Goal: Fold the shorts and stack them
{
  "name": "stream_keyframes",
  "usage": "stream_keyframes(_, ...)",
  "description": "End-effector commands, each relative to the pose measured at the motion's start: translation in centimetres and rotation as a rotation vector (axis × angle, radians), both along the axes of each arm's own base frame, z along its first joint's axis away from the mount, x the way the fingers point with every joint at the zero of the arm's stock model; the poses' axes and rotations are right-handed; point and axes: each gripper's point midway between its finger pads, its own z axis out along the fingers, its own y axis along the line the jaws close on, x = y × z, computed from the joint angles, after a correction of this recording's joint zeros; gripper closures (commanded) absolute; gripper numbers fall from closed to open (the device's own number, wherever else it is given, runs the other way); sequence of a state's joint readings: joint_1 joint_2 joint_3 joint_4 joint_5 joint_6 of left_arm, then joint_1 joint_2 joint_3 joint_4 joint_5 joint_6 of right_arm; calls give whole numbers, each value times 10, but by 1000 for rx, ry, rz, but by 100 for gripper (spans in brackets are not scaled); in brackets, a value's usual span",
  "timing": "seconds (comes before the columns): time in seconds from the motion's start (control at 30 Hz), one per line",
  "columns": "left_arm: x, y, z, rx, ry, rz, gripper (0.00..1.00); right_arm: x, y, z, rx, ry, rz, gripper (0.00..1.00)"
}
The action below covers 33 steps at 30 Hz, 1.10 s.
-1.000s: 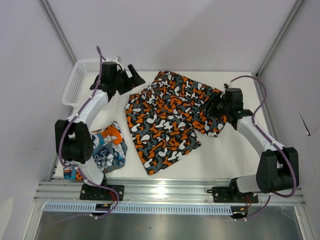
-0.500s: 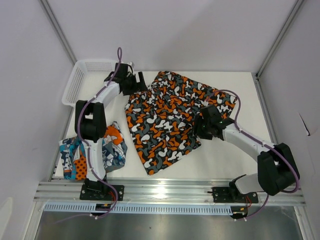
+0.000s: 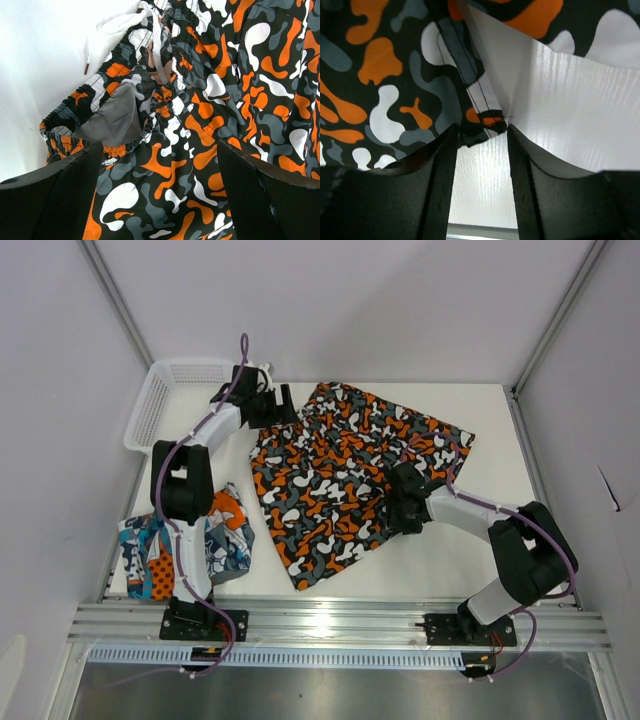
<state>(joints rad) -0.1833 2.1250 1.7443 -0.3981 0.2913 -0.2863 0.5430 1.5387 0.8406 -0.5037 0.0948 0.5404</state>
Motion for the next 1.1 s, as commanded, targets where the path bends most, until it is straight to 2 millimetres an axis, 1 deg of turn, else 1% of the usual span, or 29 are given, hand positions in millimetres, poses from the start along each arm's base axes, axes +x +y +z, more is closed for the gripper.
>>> stream_keyframes(0.0,12,-4,7,8,-54,-22,5,17,7,8,-28,-51,11,55)
stream_keyframes(0.03,12,-4,5,8,-51,-22,5,19,8,7,-33,-52,12,57)
stream_keyframes(0.07,13,-5,6,8,-54,-24,5,20,8,7,-36,-56,11,65)
stream_keyframes(0.1,13,-5,5,9,-54,-23,5,22,9,8,-34,-60,9,70)
stream_keyframes(0.13,13,-5,5,7,-54,-23,5,23,9,8,-37,-60,9,81)
stream_keyframes(0.2,15,-5,4,6,-58,-23,5,23,8,8,-45,-58,7,89)
stream_keyframes(0.23,16,-5,3,5,-57,-22,6,22,4,9,-57,-64,2,98)
stream_keyframes(0.27,16,-6,2,5,-54,-24,6,19,1,9,-66,-59,-3,100)
stream_keyframes(0.33,16,-6,0,5,-46,-23,7,15,-4,11,-80,-59,-9,100)
stream_keyframes(0.43,16,-5,-4,9,-42,-19,8,2,-13,14,-90,-47,-14,100)
stream_keyframes(0.47,17,-6,-2,6,-46,-21,9,-4,-17,16,-90,-44,-14,100)
stream_keyframes(0.53,16,-8,-3,3,-44,-31,12,-11,-21,17,-90,-39,-16,100)
stream_keyframes(0.57,16,-9,-4,5,-41,-35,14,-18,-25,15,-97,-24,-18,100)
stream_keyframes(0.6,15,-11,-4,13,-41,-36,16,-20,-26,19,-91,-33,-19,100)
stream_keyframes(0.73,13,-11,-6,50,-41,-39,19,-29,-37,20,-111,-24,-28,100)
stream_keyframes(0.8,11,-16,-1,54,-52,-60,20,-34,-34,22,-87,-23,-28,100)
stream_keyframes(0.87,8,-21,0,65,-57,-83,22,-38,-39,23,-108,-5,-47,100)
stream_keyframes(0.97,5,-31,-1,108,-73,-128,23,-41,-41,19,-141,22,-62,100)
stream_keyframes(1.0,6,-39,1,123,-77,-153,23,-41,-41,18,-143,27,-57,100)
stream_keyframes(1.07,4,-41,-7,164,-56,-161,23,-40,-41,16,-145,27,-58,100)
